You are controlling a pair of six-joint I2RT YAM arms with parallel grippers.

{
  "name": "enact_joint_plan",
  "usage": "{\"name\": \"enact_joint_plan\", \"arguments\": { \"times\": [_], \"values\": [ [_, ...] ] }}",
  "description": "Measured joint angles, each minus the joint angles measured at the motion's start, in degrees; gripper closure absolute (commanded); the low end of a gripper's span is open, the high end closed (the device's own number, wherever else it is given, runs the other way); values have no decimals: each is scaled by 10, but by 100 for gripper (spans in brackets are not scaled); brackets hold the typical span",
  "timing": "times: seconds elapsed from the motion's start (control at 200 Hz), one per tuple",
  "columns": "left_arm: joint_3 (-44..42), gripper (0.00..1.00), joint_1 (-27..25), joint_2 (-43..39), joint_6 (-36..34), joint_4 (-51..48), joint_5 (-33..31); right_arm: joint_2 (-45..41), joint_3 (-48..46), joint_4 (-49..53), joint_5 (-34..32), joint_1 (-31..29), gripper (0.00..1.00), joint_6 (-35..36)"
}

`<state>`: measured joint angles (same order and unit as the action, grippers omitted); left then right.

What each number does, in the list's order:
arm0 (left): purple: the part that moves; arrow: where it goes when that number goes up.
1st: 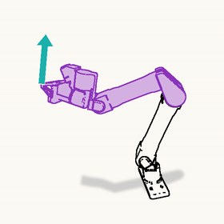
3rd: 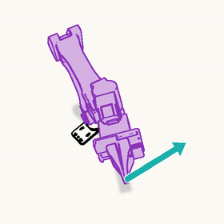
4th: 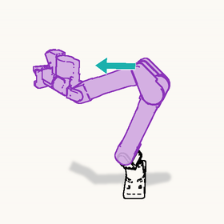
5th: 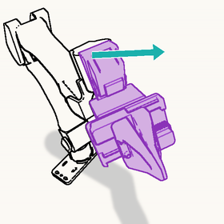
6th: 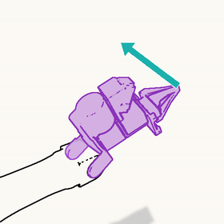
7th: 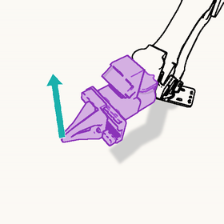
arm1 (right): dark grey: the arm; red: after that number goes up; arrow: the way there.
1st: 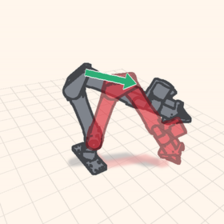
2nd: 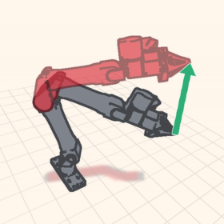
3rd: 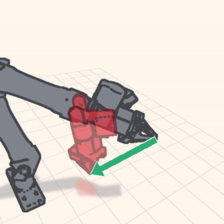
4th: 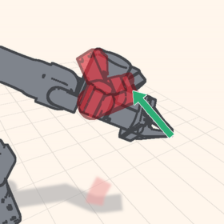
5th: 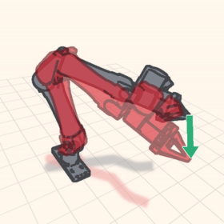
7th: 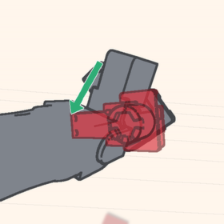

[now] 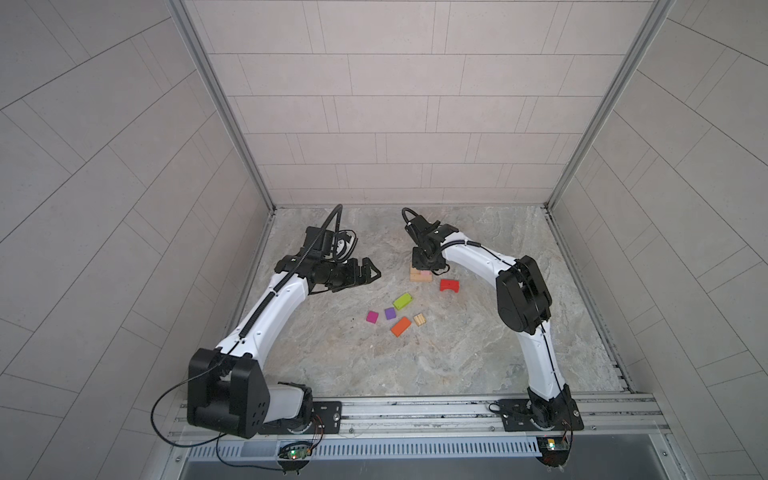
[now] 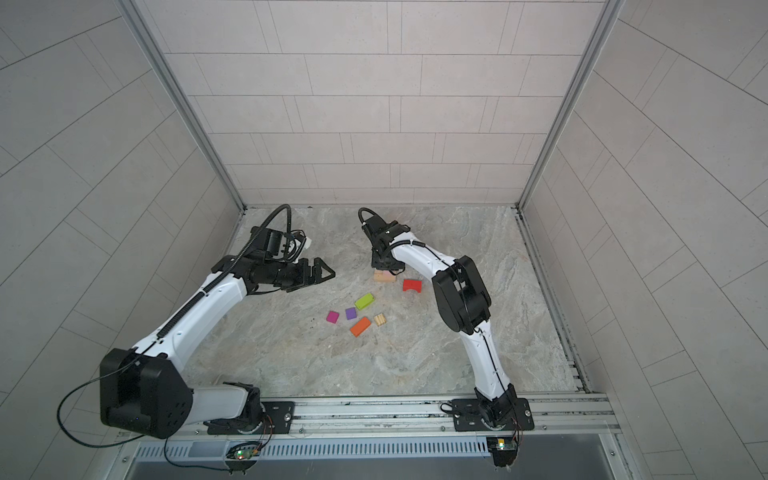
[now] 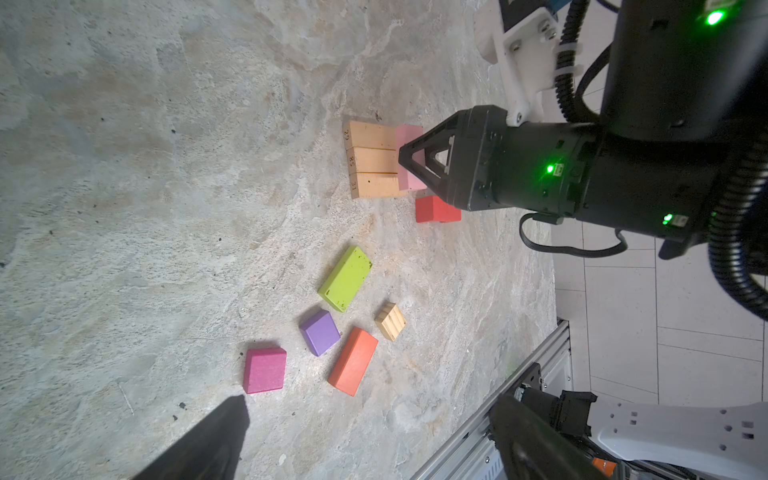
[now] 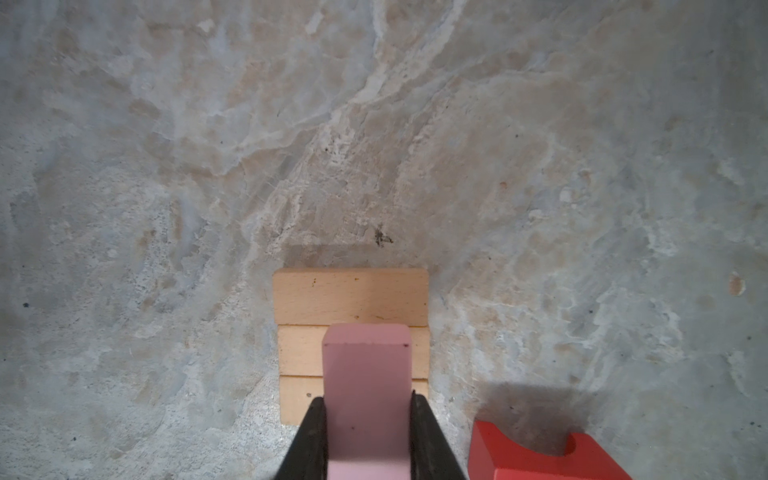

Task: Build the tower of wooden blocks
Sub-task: 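Lift the pink bar with the right gripper and carry it over the planks, then lower the pink bar onto the planks and open the right gripper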

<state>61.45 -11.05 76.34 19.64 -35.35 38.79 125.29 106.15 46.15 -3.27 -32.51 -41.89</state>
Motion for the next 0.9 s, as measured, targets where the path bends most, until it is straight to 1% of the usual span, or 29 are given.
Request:
{"name": "enact_joint_plan", "arguments": {
  "times": [0.896],
  "values": [
    [0, 2, 0, 0, 0, 0, 2, 26, 13, 4, 2, 4, 83, 1]
  ]
}}
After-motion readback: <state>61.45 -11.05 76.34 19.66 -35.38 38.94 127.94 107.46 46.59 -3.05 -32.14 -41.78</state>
